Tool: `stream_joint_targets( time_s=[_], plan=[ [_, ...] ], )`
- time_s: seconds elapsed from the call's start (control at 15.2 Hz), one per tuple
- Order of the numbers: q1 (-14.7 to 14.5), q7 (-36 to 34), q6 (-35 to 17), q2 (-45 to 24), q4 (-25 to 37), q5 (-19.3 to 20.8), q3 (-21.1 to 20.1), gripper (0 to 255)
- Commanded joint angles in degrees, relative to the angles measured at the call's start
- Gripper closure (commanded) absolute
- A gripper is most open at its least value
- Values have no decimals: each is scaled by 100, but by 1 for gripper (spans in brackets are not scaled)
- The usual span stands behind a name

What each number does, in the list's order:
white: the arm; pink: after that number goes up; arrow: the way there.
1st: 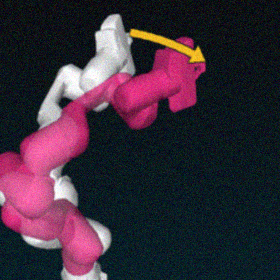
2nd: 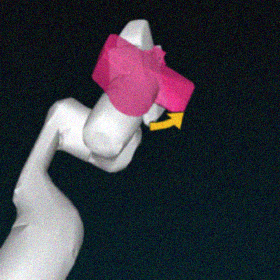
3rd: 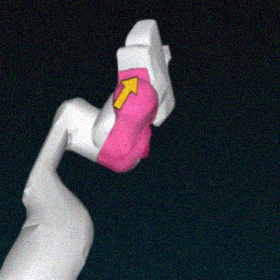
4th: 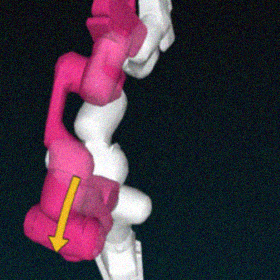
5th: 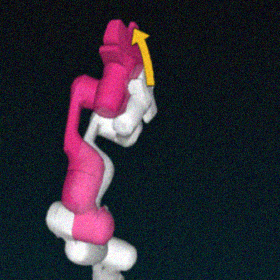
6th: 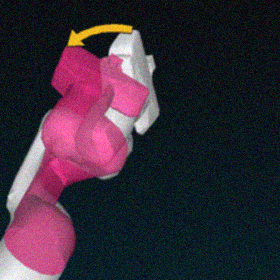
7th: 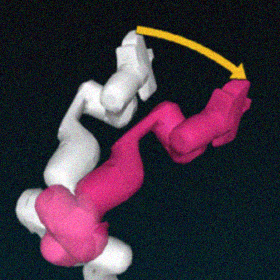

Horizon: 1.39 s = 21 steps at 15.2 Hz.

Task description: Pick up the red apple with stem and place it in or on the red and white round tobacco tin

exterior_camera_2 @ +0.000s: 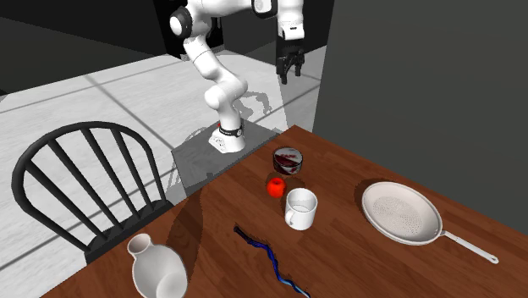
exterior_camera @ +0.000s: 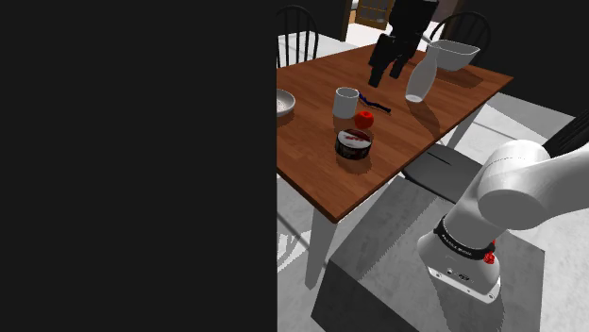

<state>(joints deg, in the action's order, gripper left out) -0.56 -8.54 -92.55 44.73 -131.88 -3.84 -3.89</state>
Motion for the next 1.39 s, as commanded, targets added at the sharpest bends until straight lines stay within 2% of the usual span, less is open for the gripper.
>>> stream_joint_targets(
  time_s=[0.0, 0.66, 1.32],
  plan=[
    [0, 0, 0, 0, 0, 0, 0, 0],
    [420, 665, -1381, -935, -566, 628, 594, 0],
    [826, 1215, -2747, -2430, -470, 1120, 1188, 0]
  ],
)
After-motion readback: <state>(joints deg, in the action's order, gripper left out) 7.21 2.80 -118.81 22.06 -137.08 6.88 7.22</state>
